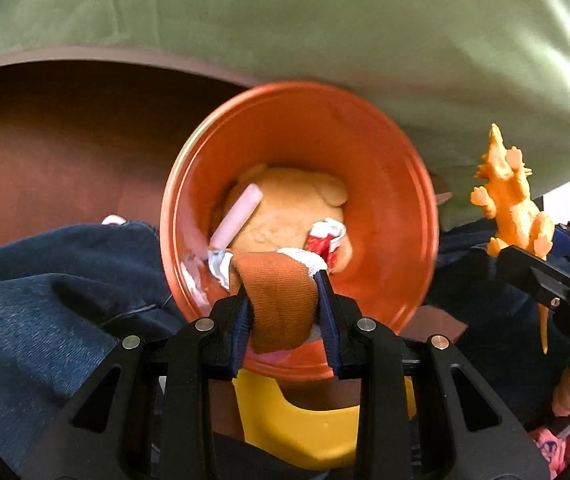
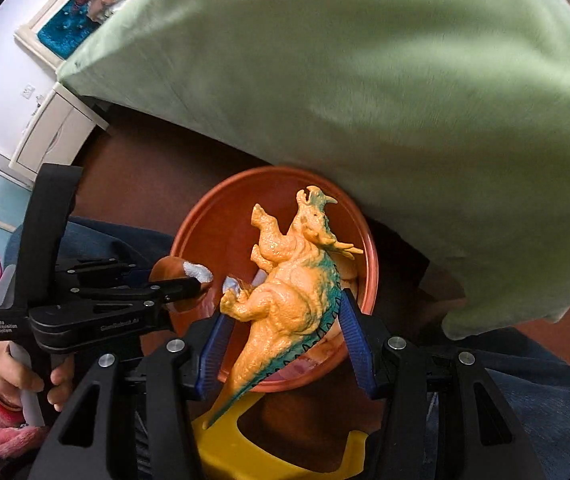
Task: Collect trash
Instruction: 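Carry the sock and dinosaur over the orange bowl and open both grippers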
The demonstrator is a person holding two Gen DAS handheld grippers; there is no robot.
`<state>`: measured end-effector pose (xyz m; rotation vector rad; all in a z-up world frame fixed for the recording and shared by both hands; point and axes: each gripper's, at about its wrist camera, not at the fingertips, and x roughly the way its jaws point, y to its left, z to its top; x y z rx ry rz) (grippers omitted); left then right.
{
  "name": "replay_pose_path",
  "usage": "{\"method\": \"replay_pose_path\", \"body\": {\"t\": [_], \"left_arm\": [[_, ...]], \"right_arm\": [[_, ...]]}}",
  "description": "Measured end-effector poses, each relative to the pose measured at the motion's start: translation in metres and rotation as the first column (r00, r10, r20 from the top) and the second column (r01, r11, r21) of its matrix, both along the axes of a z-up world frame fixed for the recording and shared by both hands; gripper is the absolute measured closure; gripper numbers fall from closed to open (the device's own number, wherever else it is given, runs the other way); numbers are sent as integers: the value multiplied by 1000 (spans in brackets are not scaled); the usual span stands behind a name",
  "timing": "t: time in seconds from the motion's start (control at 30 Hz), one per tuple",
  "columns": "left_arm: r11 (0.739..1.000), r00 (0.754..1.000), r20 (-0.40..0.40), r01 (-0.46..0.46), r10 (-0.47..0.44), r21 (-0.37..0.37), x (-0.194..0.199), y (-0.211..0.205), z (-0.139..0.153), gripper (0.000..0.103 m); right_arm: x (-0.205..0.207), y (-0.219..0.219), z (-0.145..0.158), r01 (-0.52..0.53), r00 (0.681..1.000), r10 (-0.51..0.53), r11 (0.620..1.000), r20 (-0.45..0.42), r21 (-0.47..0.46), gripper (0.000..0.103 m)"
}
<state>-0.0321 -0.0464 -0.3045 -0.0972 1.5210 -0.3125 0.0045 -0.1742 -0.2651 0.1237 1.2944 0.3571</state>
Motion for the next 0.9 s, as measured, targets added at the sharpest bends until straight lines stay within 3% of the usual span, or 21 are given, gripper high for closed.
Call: {"method": "replay_pose_path", "body": {"t": [0.17, 0.2, 0.23, 0.27, 0.3, 0.57, 0.9], "left_arm": [[1000, 999, -33, 12, -12, 18, 3, -4, -14, 73], [1000, 999, -36, 10, -10, 12, 4, -4, -15, 65], [1000, 999, -39, 5, -5, 4, 5, -5, -15, 49], [1000, 999, -35, -2, 2, 5, 7, -3, -15, 40], [1000, 1000, -25, -9, 9, 12, 6, -2, -13, 27], [999, 1000, -4, -24, 24, 26, 8, 0, -9, 22], [999, 999, 46, -15, 13, 38, 4, -4, 5, 21]], "right_arm": [[7, 4, -17, 6, 999, -6, 1000, -52, -6, 50], [8, 4, -18, 7, 998, -7, 1000, -62, 2, 49], [8, 1, -18, 18, 998, -18, 1000, -62, 8, 44], [9, -1, -15, 30, 998, -29, 1000, -56, 7, 32], [9, -3, -10, 47, 998, -46, 999, -31, 1, 29], [16, -23, 2, 141, 990, -142, 989, 1, 45, 24], [13, -28, 7, 169, 985, -172, 982, 20, 84, 24]]}}
